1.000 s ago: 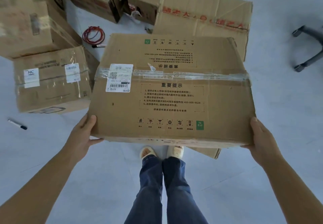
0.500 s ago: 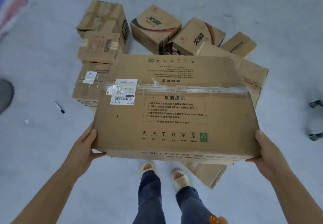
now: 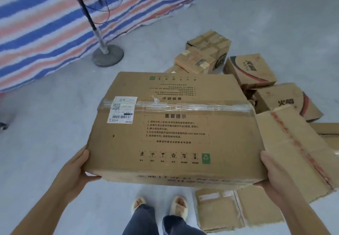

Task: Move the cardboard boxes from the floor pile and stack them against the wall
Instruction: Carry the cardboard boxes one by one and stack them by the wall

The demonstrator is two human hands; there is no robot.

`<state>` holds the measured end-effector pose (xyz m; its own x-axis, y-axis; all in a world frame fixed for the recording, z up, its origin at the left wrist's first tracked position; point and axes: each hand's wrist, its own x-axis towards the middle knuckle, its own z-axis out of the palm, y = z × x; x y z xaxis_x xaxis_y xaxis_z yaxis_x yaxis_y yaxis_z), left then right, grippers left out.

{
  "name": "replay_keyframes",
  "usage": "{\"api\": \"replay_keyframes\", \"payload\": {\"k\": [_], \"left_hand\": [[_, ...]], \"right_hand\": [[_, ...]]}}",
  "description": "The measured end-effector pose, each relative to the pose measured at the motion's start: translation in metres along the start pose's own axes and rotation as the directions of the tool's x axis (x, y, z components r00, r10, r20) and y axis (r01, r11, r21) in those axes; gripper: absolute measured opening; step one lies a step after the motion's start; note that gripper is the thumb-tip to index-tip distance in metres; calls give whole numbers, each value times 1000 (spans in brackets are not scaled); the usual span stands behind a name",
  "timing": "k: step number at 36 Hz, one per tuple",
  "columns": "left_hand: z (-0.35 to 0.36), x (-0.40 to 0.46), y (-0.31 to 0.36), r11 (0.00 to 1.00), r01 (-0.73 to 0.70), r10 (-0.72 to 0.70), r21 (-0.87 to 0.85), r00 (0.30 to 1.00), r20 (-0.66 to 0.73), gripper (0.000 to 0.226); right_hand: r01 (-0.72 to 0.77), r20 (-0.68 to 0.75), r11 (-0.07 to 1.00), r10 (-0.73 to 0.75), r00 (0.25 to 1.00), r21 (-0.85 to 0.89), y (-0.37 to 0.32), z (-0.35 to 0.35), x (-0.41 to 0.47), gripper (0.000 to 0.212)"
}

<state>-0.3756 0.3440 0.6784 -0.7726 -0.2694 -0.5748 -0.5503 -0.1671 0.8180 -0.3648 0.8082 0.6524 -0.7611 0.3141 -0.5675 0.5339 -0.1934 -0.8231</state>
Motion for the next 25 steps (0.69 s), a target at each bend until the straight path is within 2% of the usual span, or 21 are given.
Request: {"api": "replay_keyframes", "payload": {"k": [6, 9, 11, 14, 16, 21, 24, 25], "left_hand": [[-66, -77, -41, 991, -46, 20, -122, 979, -204, 31], [-98, -126, -70, 977, -91, 26, -194, 950, -312, 32], [-114, -161, -92, 961, -129, 24, -245, 920, -390, 32], [-135, -217, -126, 934, -182, 6, -307, 867, -498, 30], [-148, -256, -152, 919, -215, -8, -332, 830, -558, 30], [-176, -362, -223, 884, -269, -74, -383, 728, -682, 32], [-185, -428, -267, 856, -309, -131, -415, 647, -751, 33], [-186, -450, -281, 844, -326, -152, -426, 616, -773, 33]], "right_hand": [[-37, 219, 994, 60, 974, -106, -7, 51, -9, 27], [-35, 313, 989, 79, 946, -145, -5, 80, -17, 68], [-22, 367, 982, 92, 926, -190, -2, 100, -27, 79], [-5, 461, 965, 131, 878, -264, 10, 126, -53, 53], [11, 525, 955, 153, 837, -296, 20, 141, -79, 44], [54, 648, 949, 169, 742, -309, 60, 165, -154, 40], [171, 746, 911, 188, 638, -375, 87, 175, -197, 60], [214, 766, 891, 197, 612, -400, 97, 179, -211, 57]]}}
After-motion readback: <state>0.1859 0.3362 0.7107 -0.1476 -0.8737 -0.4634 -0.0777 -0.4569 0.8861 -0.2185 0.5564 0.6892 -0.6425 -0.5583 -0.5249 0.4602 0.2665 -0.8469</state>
